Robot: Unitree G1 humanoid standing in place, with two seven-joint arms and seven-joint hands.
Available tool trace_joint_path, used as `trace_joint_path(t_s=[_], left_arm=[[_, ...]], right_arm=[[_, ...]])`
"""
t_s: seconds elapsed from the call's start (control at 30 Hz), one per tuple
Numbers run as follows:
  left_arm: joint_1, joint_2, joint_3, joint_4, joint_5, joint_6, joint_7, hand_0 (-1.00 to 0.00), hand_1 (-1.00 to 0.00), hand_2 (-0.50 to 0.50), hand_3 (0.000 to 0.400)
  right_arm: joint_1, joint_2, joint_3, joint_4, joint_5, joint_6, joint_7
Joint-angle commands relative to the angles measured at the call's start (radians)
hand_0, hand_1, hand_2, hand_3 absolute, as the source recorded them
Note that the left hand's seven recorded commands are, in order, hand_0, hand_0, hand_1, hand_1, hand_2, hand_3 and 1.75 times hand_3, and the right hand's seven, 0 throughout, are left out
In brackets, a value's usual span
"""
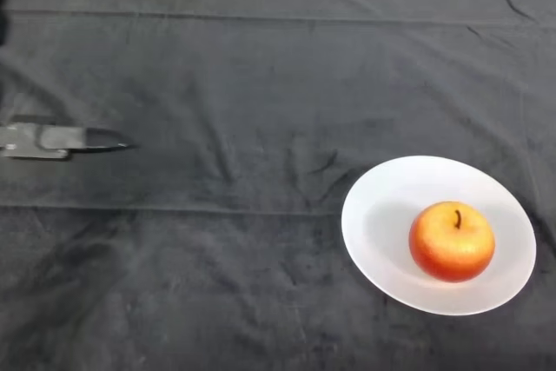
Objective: Move the apple to the plate
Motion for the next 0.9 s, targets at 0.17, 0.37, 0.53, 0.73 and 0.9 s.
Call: trace_joint_path(t_s=[0.17,0.37,0.53,0.73,0.9], left_arm=[[0.068,0.049,0.142,0.070,0.029,-0.030,0.034,0.00,0.00,0.00,0.000],[0.087,0.026,0.242,0.120,0.060,-0.035,0.065,0.00,0.00,0.00,0.000],[0.079,0.008,0.306,0.182,0.086,-0.046,0.078,0.00,0.00,0.00,0.000],[0.040,-0.019,0.345,0.267,0.125,-0.063,0.093,0.00,0.00,0.00,0.000],[0.005,-0.039,0.368,0.331,0.148,-0.078,0.097,0.00,0.00,0.00,0.000]], right_arm=[[0.000,-0.013,-0.0146,-0.003,0.0094,-0.006,-0.0087],[0.000,-0.012,-0.0146,-0.004,0.0097,-0.006,-0.0091],[0.000,-0.012,-0.0145,-0.004,0.0099,-0.006,-0.0093],[0.000,-0.012,-0.0145,-0.004,0.0102,-0.006,-0.0094],[0.000,-0.013,-0.0145,-0.004,0.0104,-0.006,-0.0094]])
